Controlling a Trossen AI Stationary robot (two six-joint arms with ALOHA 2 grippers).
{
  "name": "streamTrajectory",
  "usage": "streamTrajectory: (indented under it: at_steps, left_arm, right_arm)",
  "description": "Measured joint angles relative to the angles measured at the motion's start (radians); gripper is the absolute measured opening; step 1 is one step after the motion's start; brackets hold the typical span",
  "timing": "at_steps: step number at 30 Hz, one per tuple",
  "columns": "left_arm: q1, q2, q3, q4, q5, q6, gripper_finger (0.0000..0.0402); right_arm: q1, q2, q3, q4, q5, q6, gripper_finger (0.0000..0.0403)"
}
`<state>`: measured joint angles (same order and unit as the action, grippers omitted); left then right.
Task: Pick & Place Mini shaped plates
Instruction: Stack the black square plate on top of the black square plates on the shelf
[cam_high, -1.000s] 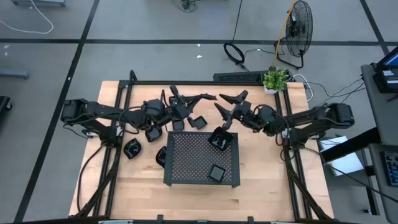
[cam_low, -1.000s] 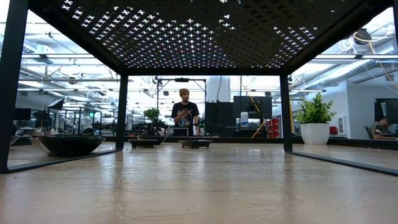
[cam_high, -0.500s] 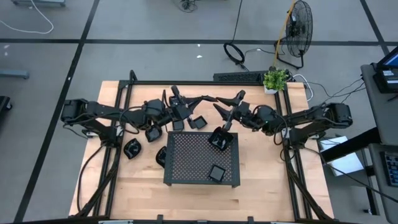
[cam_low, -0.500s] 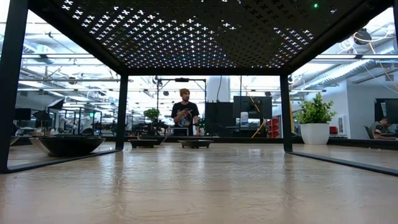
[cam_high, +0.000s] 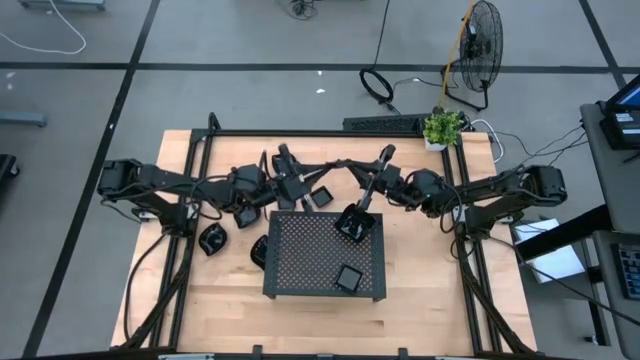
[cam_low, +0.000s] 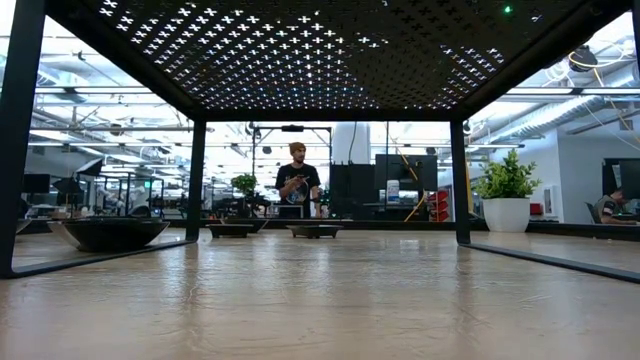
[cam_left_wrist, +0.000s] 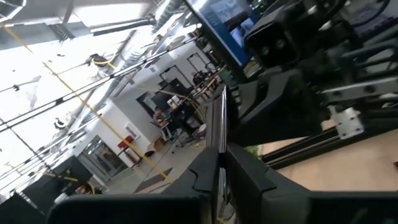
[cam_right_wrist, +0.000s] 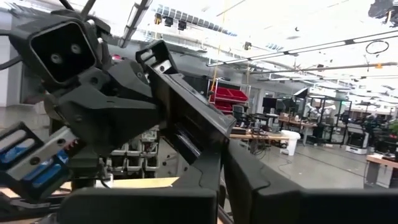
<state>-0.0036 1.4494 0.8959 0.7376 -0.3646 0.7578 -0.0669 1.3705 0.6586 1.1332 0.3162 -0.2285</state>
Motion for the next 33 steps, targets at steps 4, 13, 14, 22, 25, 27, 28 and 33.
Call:
streamTrajectory:
  at_steps: [4,13,14,22,25,27,28,33]
  left_arm:
    - [-0.029,-0.005,0.0,-0.001,-0.018,-0.025,0.0066]
    - [-0.123,-0.006,0.099,-0.17,-0.35,-0.065,0.0196]
    - [-0.139,-0.006,0.105,-0.181,-0.402,-0.065,0.0207]
    - [-0.3,-0.029,0.109,-0.254,-0.831,-0.026,0.0265]
    - [-0.349,-0.036,0.109,-0.327,-0.96,-0.113,0.027]
    - [-0.373,-0.036,0.11,-0.397,-1.018,-0.199,0.0269]
    - [-0.385,-0.035,0.11,-0.436,-1.042,-0.243,0.0267]
    - [-0.448,-0.035,0.109,-0.569,-1.073,-0.443,0.0251]
  right_arm:
    - [0.001,0.0,0.0,-0.001,-0.002,0.003,0.0001]
    - [0.01,-0.003,0.0,-0.004,-0.013,0.06,0.0001]
    - [0.016,-0.005,0.0,-0.002,-0.03,0.069,0.0001]
    - [0.123,-0.104,0.146,-0.356,-0.183,0.156,0.0]
    - [0.188,-0.109,0.298,-0.714,-0.201,0.199,0.0]
    - [0.229,-0.093,0.407,-0.947,-0.231,0.238,0.0]
    - [0.248,-0.078,0.457,-1.041,-0.248,0.272,0.0]
    - [0.335,-0.022,0.601,-1.407,-0.392,0.442,0.0]
